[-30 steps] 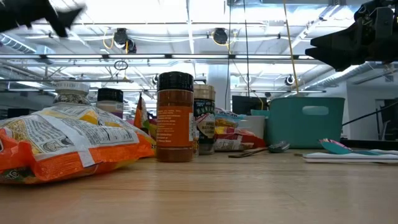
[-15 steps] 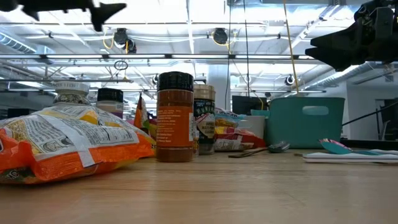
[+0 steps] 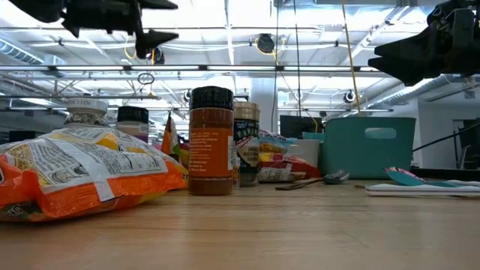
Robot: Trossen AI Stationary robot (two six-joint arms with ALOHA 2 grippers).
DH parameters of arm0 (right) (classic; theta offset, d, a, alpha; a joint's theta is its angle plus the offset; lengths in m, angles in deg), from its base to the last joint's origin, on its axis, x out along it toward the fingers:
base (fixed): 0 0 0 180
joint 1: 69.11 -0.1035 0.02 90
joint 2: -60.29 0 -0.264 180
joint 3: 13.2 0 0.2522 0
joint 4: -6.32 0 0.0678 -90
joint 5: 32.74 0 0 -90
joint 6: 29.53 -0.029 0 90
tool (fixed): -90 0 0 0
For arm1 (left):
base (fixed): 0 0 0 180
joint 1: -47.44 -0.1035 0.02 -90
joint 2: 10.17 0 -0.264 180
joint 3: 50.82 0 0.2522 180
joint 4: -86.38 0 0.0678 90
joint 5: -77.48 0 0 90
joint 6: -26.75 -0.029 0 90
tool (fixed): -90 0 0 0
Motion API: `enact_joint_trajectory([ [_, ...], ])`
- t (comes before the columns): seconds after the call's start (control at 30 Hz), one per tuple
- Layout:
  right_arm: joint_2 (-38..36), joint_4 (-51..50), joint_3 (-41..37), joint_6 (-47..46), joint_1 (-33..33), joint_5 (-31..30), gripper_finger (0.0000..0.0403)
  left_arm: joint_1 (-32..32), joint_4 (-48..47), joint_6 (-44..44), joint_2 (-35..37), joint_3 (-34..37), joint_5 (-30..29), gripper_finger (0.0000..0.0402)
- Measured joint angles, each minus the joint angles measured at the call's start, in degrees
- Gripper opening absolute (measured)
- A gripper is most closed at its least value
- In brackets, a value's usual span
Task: Pick & Place Food Item
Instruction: Put the orange seasoning bag into the red bin
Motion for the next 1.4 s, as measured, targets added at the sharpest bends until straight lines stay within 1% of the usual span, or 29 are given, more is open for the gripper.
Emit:
enact_joint_trajectory([
  [0.1, 0.0, 0.0, 0.0, 0.0, 0.0, 0.0, 0.0242, 0.0, -1.8, 0.0, -2.7, 0.0, -0.1, 0.0335],
  [0.27, 0.0, 0.0, 0.0, 0.0, 0.0, 0.0, 0.0242, 0.0, -1.6, -0.4, -6.8, 0.0, -0.1, 0.0335],
  [0.33, 0.0, 0.0, 0.0, 0.0, 0.0, 0.0, 0.0242, 0.0, -1.7, -0.4, -8.3, 0.0, 1.2, 0.0335],
  [0.37, 0.0, 0.0, 0.0, 0.0, 0.0, 0.0, 0.0242, 0.0, -1.2, 0.0, -8.8, 0.0, 3.2, 0.0335],
  [0.43, 0.0, 0.0, 0.0, 0.0, 0.0, 0.0, 0.0242, -0.1, -0.5, 0.0, -9.5, -0.4, 9.4, 0.0335],
  [0.53, 0.0, 0.0, 0.0, 0.0, 0.0, 0.0, 0.0242, 0.9, -2.8, -2.4, -9.1, -2.8, 17.8, 0.0335],
  [0.6, 0.0, 0.0, 0.0, 0.0, 0.0, 0.0, 0.0242, 3.0, -6.3, -5.9, -8.4, -5.3, 20.1, 0.0335],
  [0.67, 0.0, 0.0, 0.0, 0.0, 0.0, 0.0, 0.0242, 5.5, -13.2, -11.6, -7.7, -8.0, 20.3, 0.0335],
  [0.73, 0.0, 0.0, 0.0, 0.0, 0.0, 0.0, 0.0242, 8.0, -22.3, -18.9, -7.0, -11.3, 18.6, 0.0335],
  [0.77, 0.0, 0.0, 0.0, 0.0, 0.0, 0.0, 0.0242, 9.3, -28.0, -22.8, -6.5, -13.1, 16.7, 0.0335],
  [0.83, 0.0, 0.0, 0.0, 0.0, 0.0, 0.0, 0.0242, 11.8, -38.0, -28.8, -5.8, -16.1, 10.1, 0.0335],
  [0.87, 0.0, 0.0, 0.0, 0.0, 0.0, 0.0, 0.0242, 13.1, -42.2, -30.4, -5.6, -17.2, 6.3, 0.0335],
  [0.97, 0.0, 0.0, 0.0, 0.0, 0.0, 0.0, 0.0242, 16.4, -49.4, -30.3, -5.5, -18.5, -4.1, 0.0335],
  [1.03, 0.0, 0.0, 0.0, 0.0, 0.0, 0.0, 0.0242, 17.9, -53.2, -28.7, -5.6, -18.5, -8.3, 0.0335],
  [1.1, 0.0, 0.0, 0.0, 0.0, 0.0, 0.0, 0.0242, 18.8, -56.7, -27.4, -5.6, -18.5, -10.4, 0.0335],
  [1.2, 0.0, 0.0, 0.0, 0.0, 0.0, 0.0, 0.0242, 19.7, -61.5, -24.5, -6.1, -18.5, -11.2, 0.0335],
  [1.3, 0.0, 0.0, 0.0, 0.0, 0.0, 0.0, 0.0242, 20.4, -62.2, -21.3, -7.6, -18.5, -11.4, 0.0335],
  [1.4, 0.0, 0.0, 0.0, 0.0, 0.0, 0.0, 0.0242, 21.0, -61.8, -20.1, -8.2, -18.5, -12.1, 0.0335],
])
